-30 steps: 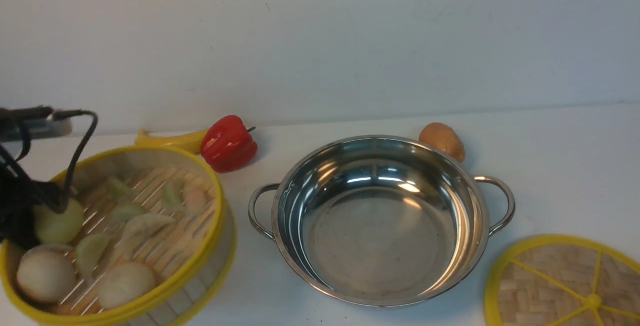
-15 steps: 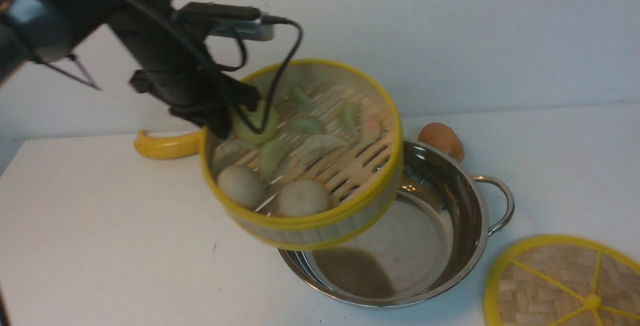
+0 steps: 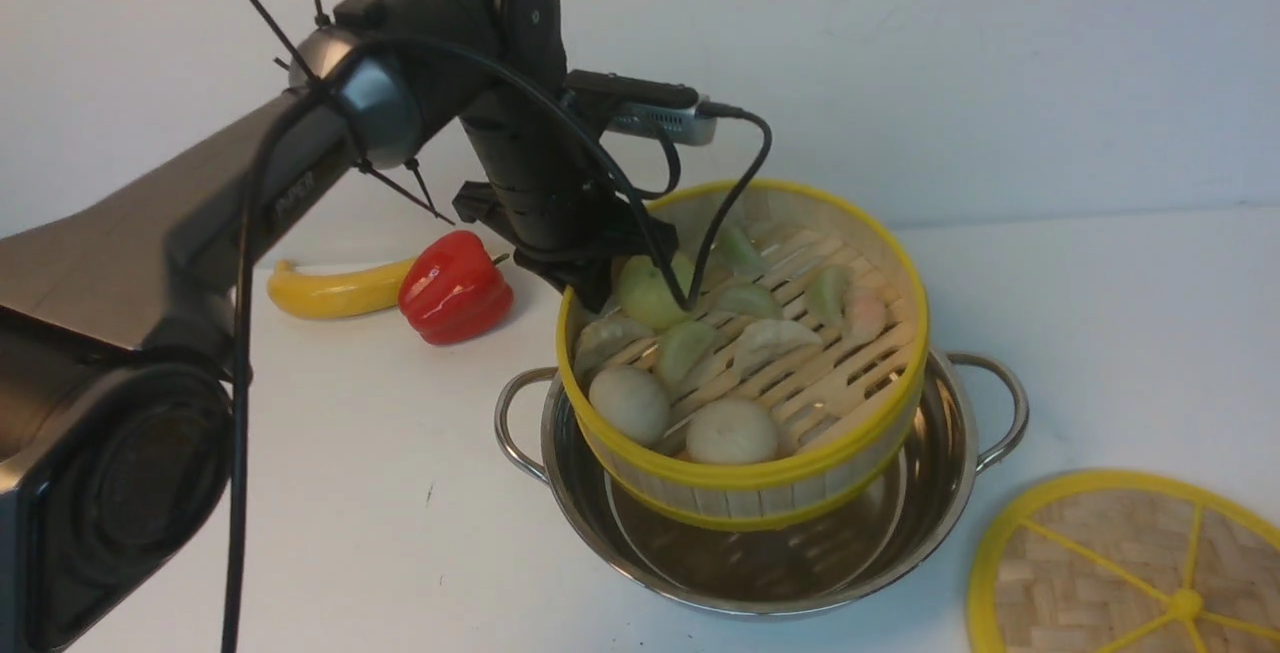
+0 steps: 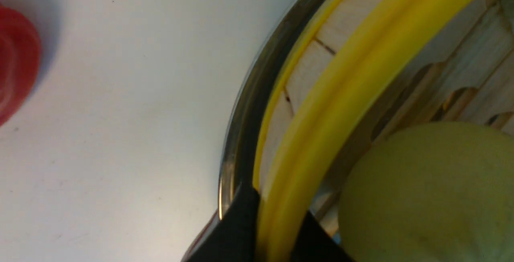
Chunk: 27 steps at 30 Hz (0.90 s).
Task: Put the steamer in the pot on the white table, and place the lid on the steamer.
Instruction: 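Place the bamboo steamer basket with dumplings into the steel pot with the left gripper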
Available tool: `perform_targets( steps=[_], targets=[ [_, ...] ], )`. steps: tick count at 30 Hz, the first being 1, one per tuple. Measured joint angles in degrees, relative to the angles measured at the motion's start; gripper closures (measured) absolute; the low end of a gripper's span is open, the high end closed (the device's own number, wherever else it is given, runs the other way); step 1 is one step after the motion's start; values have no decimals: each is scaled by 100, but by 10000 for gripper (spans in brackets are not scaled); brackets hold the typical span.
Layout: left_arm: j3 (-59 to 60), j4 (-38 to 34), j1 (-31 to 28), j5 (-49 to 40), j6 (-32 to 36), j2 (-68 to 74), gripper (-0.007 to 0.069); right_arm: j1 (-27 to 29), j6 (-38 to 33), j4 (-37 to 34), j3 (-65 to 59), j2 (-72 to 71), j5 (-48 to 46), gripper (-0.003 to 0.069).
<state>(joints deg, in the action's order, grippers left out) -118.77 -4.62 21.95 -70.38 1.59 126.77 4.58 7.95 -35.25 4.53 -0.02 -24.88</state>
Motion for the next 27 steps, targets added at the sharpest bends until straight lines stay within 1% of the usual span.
perform_targets(
  steps=[11,27],
  targets=[
    [-31,124,276,0,-35,193,601,0,0,0,0,0,-4,414],
    [-31,272,276,5,-80,457,601,0,-24,0,0,141,-4,414]
  ],
)
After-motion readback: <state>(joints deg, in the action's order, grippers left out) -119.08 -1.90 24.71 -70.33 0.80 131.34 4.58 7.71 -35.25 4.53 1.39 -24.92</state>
